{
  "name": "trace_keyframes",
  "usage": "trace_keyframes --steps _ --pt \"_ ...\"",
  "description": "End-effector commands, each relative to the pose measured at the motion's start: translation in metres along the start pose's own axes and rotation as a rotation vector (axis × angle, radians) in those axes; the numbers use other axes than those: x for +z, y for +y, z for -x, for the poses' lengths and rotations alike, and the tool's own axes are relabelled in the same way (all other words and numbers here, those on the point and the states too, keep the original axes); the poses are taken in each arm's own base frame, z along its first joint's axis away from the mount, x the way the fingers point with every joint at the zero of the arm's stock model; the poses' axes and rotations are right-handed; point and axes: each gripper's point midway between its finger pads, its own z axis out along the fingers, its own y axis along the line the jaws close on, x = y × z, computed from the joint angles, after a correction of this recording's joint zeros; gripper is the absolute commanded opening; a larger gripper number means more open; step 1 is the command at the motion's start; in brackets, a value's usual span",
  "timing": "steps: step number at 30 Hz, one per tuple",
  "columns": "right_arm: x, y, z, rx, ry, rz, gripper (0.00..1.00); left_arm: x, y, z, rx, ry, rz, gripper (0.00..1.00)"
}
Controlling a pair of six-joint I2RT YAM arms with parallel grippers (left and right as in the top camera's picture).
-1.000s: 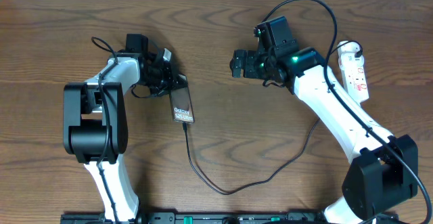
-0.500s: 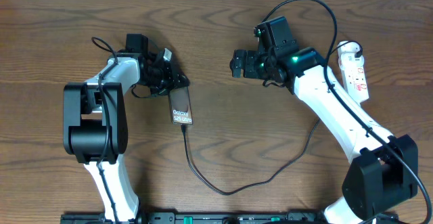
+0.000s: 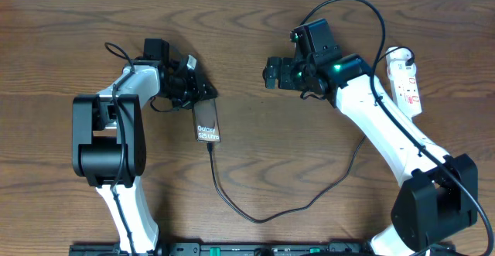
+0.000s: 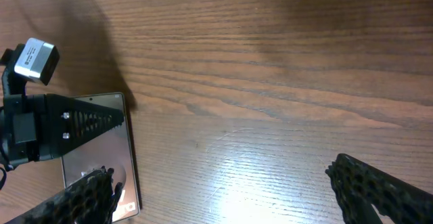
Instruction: Plug charger to phone and switch on socket
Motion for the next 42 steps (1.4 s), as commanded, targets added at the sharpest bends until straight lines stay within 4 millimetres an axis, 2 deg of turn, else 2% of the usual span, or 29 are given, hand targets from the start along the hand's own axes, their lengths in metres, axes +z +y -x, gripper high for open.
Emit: trace_keyframes --steps 1,6,15,23,32,37,42 --pt "-0.011 0.006 0.009 -0.015 -0.037 0.008 0.99 0.002 0.015 -0.004 -0.013 0.001 0.079 0.34" --pt "-0.011 0.006 0.009 -0.015 -0.037 0.009 0.99 0.001 0.026 -0.009 -0.033 0.011 0.135 0.37" --pt "-0.011 0.006 0.009 -0.015 -0.037 0.008 0.99 0.0 0.03 -0.011 -0.044 0.017 0.16 0.58" --pt "-0.011 0.006 0.009 -0.015 -0.037 0.008 0.99 -0.004 0.048 -0.015 -0.073 0.018 0.258 0.67" --pt "-0.011 0.006 0.009 -0.015 -0.037 0.008 0.99 -0.004 0.049 -0.016 -0.077 0.023 0.265 0.82" --pt "-0.011 0.006 0.009 -0.015 -0.036 0.008 0.99 -0.005 0.051 -0.017 -0.081 0.026 0.275 0.84" --pt "-0.011 0.006 0.009 -0.015 -0.037 0.008 0.99 -0.008 0.061 -0.021 -0.096 0.03 0.34 0.84"
